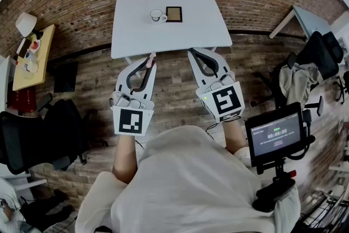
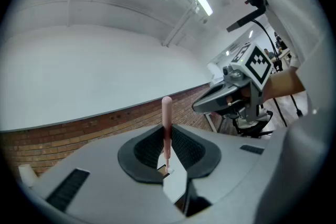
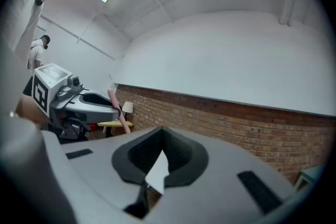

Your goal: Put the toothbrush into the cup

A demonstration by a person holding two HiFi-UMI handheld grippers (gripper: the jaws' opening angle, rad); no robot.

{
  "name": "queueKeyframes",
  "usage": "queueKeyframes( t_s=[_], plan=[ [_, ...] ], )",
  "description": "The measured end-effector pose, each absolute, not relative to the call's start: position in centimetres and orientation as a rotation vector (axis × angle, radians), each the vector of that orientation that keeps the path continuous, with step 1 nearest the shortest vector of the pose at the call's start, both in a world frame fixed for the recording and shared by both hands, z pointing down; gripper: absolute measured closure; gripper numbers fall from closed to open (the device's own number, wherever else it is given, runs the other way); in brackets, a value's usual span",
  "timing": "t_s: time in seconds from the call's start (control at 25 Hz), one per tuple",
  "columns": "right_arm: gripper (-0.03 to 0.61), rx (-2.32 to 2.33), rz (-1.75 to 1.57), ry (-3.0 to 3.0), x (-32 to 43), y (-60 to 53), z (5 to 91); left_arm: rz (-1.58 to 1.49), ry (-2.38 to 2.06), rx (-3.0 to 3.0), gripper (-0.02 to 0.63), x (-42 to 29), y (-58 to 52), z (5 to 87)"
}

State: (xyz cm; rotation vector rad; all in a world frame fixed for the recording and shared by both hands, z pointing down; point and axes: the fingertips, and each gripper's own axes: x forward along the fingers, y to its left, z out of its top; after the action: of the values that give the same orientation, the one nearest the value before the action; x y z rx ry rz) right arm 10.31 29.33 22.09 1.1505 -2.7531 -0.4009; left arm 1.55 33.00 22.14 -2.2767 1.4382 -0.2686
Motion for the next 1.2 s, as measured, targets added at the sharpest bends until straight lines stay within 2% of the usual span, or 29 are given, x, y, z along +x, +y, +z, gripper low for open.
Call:
queueKeyframes(
  t_s=[0.72, 1.2],
  plan=[
    [0.575, 1.085, -0.332, -2.827, 11.1, 29.7, 23.5, -0.272, 1.485, -2.284, 0.561, 2.1, 33.7, 23.6],
    [0.575, 1.028, -0.285, -2.849, 16.2, 27.7, 23.9, -0.311, 1.547, -2.295, 0.561, 7.4, 32.3, 24.2]
  ],
)
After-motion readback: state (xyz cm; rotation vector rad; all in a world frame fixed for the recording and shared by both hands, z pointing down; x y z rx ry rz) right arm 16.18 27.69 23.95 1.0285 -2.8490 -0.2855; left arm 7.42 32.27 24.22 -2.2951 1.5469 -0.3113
